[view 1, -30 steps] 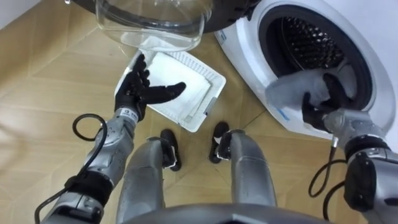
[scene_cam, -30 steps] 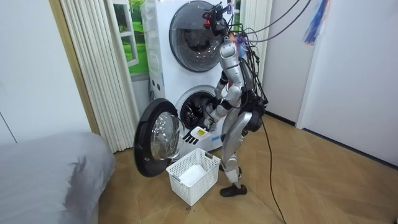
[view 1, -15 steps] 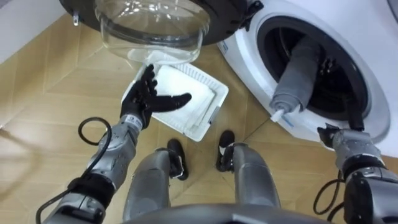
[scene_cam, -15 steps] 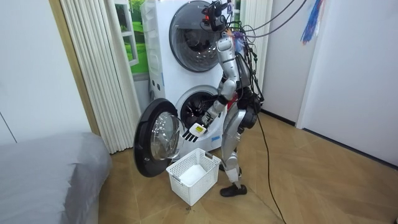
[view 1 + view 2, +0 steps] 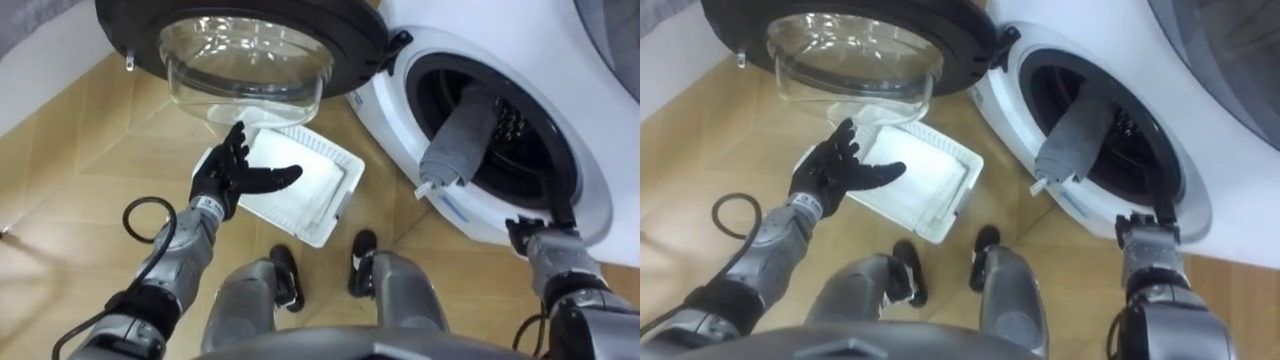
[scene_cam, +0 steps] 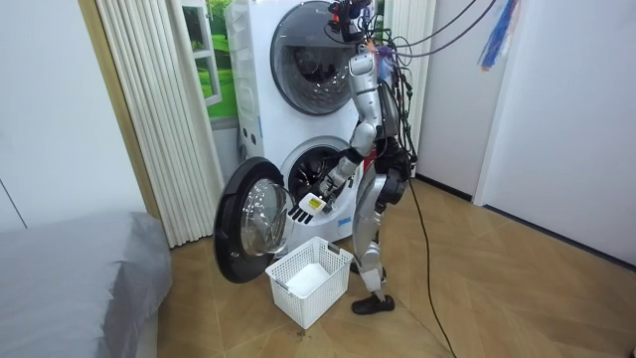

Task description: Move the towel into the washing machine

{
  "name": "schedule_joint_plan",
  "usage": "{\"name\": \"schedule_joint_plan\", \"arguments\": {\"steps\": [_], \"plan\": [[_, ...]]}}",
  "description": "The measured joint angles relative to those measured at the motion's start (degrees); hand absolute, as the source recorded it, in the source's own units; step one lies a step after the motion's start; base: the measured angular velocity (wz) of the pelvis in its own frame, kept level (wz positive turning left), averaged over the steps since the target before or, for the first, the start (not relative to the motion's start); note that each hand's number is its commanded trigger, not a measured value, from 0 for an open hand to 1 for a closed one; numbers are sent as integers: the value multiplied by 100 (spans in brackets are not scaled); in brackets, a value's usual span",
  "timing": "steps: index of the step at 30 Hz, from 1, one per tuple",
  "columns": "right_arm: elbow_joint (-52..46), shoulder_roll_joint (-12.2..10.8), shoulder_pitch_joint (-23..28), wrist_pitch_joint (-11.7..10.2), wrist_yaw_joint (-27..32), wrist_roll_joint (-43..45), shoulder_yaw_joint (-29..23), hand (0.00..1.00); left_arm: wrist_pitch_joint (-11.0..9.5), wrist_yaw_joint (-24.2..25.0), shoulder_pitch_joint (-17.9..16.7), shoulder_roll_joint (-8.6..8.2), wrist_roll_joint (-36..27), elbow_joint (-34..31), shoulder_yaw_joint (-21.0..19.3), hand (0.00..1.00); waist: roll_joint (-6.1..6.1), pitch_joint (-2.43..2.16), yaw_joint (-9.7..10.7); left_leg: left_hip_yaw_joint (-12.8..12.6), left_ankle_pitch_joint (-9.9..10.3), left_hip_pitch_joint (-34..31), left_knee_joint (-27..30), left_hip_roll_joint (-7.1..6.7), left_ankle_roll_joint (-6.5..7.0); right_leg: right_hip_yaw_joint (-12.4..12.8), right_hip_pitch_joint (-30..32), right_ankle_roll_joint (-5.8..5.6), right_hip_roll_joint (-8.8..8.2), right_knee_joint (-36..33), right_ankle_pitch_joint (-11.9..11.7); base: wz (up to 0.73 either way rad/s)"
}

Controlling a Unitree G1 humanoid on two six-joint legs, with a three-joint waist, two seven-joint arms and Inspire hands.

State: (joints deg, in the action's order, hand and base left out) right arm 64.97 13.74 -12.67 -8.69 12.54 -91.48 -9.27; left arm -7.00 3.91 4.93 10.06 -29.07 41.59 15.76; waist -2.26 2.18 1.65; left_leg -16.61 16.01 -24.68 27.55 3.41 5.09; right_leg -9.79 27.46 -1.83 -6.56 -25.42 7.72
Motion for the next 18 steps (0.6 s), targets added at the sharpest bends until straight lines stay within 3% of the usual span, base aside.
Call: {"name": "schedule_joint_plan", "arguments": {"steps": [4,7,8,9,13,18], "plan": [[18,-27,197,6,-298,9,8,0,4,35,-124,26,69,60,-9,0,-5,-18,16,-14,-10,278,-164,-21,-14,34,-263,-30,34,173,-29,-4],[9,-69,470,9,-480,474,53,0,3,43,-319,78,279,132,-44,0,3,-61,27,-14,-38,549,-335,-6,-55,22,-579,-30,105,446,-97,-5],[9,-71,621,7,-523,804,144,0,3,57,-428,76,425,159,-93,0,3,-109,22,-26,-51,680,-442,-11,-77,12,-705,-29,118,542,-112,-4],[24,-77,741,6,-539,1158,147,0,0,64,-533,67,641,207,-202,0,8,-129,32,-28,-63,818,-532,-13,-94,4,-859,-29,138,650,-123,0],[188,-97,1087,-15,-699,2189,248,0,-55,-75,-786,68,1388,617,-581,0,4,-174,57,-29,-104,1276,-841,-10,-165,-45,-1350,-22,221,1010,-169,0],[409,-172,1508,14,-1000,4531,496,0,-60,-396,-1174,60,2384,981,-1059,0,43,-220,79,-37,-166,1802,-1194,-18,-266,-48,-1814,-14,303,1292,-186,-1]]}}
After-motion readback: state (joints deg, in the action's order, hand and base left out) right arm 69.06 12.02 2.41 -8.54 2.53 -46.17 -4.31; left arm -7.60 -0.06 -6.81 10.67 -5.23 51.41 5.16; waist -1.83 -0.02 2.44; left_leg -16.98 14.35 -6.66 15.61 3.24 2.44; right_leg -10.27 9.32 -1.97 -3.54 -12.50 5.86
